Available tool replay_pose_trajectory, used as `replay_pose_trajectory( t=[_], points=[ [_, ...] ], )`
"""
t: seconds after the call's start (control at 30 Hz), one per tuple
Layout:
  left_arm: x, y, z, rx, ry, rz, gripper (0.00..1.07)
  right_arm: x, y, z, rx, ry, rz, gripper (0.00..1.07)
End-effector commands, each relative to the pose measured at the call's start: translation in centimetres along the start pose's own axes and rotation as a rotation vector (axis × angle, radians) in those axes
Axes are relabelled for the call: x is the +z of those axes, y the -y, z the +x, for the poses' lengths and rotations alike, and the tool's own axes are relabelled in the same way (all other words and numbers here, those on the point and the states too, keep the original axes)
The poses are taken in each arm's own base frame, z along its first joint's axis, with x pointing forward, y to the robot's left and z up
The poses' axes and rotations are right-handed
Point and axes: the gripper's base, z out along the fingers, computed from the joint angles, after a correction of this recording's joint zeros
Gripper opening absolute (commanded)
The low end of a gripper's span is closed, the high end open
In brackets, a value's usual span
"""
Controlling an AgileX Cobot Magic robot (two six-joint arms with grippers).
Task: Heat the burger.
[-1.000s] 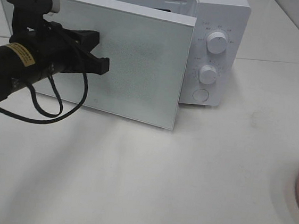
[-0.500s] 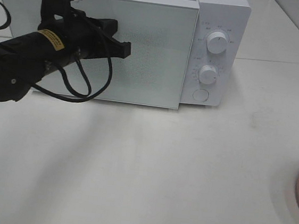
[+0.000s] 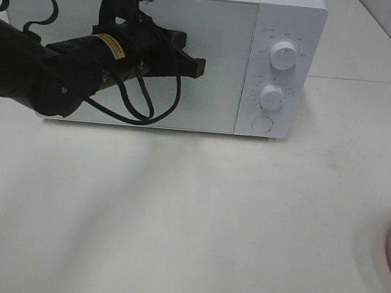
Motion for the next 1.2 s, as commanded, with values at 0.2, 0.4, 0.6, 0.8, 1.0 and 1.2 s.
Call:
replay_pose_trajectory(
  t=[0.2,0.4,0.6,0.8,1.0,1.2],
  points=[
    [-0.5,-0.6,-1.5,-0.062,-0.114,-0.037,0.00,-0.3,0.0,0.3,-0.003,0.022,0.000,0.76],
    [-2.7,0.1,-2.0,-0.065,-0.370,0.003,0.00,-0.3,0.0,0.3,-0.003,0.022,0.000,0.76],
    [-4.6,0.3,-2.4,-0.048,-0.540,0.027,0.34,-0.3,0.0,0.3,-0.003,0.022,0.000,0.76],
    [-7.6,0.6,-2.0,-0.043,-0.830,0.052,1.00,-0.3,0.0,0.3,-0.003,0.022,0.000,0.76],
    [-9.6,0.7,-1.5,-0.038,-1.033,0.067,0.99,-0.3,0.0,0.3,-0.003,0.022,0.000,0.76],
    [-11.4,0.7,-1.5,-0.035,-1.179,0.077,0.99,-0.3,0.0,0.3,-0.003,0.022,0.000,0.76]
  ],
)
